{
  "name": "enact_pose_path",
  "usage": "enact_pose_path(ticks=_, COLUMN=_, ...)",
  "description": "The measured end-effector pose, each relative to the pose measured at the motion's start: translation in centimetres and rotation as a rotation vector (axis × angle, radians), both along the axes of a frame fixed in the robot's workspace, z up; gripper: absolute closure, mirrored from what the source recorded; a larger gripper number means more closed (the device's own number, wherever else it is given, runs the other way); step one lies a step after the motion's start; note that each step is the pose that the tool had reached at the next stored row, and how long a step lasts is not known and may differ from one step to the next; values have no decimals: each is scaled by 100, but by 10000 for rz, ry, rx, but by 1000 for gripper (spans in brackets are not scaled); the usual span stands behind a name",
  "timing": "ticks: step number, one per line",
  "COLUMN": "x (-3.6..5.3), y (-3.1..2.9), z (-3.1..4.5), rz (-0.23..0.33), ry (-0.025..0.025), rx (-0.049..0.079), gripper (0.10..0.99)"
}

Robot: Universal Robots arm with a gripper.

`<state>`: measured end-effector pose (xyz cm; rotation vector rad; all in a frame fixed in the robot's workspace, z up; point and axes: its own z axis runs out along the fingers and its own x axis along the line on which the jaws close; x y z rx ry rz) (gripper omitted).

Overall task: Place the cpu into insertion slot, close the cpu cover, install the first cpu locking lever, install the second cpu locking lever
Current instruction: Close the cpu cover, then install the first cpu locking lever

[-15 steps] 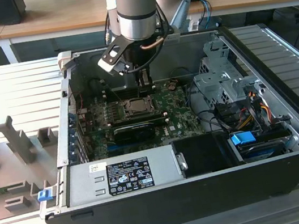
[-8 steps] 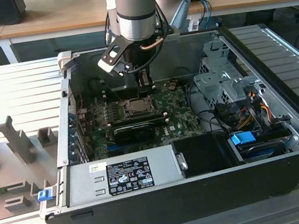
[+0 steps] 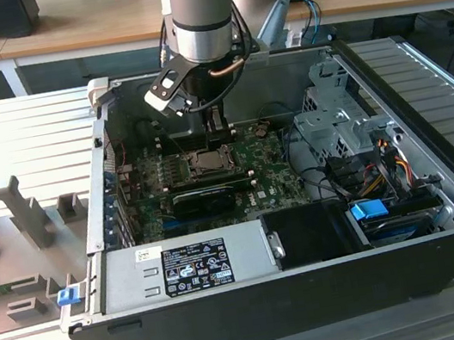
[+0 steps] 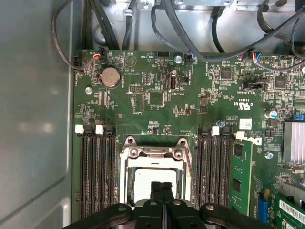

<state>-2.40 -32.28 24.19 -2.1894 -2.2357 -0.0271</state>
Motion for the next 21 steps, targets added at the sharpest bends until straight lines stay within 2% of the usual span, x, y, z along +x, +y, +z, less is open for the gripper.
enact_pose_path(ticks=10, x=-47, y=0, z=0, rz=0, ry=0, rx=1, gripper=980)
enact_pose_path(ticks=21, x=-49, y=0, z=24, rz=-1, ry=-1, rx=2, gripper=980)
